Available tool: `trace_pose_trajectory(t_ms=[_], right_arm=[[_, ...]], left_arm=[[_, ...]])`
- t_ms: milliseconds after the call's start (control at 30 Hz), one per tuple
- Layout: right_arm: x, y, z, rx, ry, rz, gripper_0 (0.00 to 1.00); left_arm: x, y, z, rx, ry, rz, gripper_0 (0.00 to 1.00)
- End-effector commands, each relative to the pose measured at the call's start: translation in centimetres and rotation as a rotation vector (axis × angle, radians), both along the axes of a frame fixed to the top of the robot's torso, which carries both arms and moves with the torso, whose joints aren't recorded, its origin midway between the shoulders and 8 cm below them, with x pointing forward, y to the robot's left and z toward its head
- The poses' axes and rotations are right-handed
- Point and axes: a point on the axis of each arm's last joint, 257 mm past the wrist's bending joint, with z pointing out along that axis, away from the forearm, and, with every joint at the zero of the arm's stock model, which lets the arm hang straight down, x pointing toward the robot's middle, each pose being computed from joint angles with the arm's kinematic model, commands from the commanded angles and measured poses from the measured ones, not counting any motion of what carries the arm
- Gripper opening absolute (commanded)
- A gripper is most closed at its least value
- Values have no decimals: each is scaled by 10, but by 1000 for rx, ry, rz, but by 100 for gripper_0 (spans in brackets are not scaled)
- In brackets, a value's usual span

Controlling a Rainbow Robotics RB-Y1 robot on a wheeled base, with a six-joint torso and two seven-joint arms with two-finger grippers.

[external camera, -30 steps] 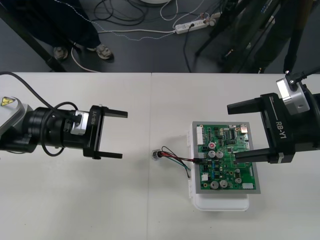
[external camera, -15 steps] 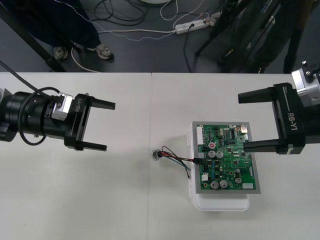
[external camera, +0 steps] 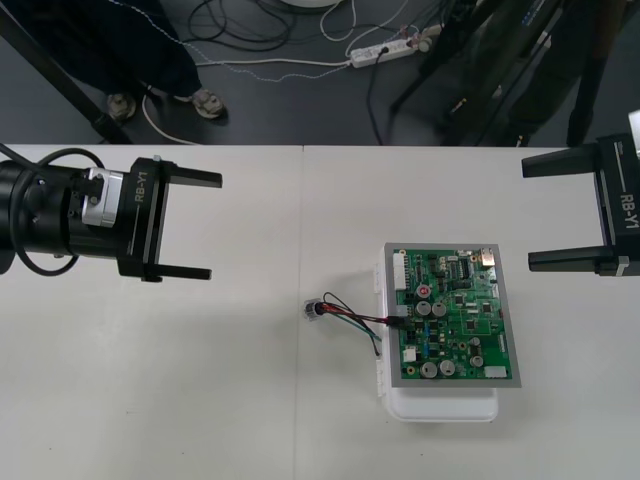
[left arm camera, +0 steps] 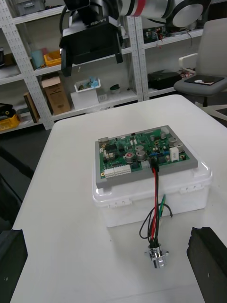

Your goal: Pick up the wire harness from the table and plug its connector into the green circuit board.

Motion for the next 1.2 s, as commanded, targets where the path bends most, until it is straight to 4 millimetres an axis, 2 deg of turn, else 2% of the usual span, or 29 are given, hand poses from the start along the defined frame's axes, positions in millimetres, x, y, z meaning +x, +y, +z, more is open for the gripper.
trace_pose_trajectory(t_ms=[33, 167, 367, 667, 1033, 1200], right_arm=[[-1, 4, 13, 36, -33, 66, 100], [-12, 13, 21, 91, -39, 124, 100], [-29, 14, 20, 67, -14, 191, 100], [-30, 11, 18, 49, -3, 193, 100], [-31, 10, 17, 40, 7, 190, 100], [-35, 15, 12, 74, 28, 199, 100]], left_arm=[[-22, -2, 11, -3, 134, -10, 100], [-26, -3, 17, -17, 147, -9, 100], [-30, -3, 25, -35, 138, -8, 100], [-35, -4, 32, -52, 144, -22, 100], [-35, -3, 30, -48, 165, -15, 100], [-35, -3, 30, -48, 165, -15, 100]])
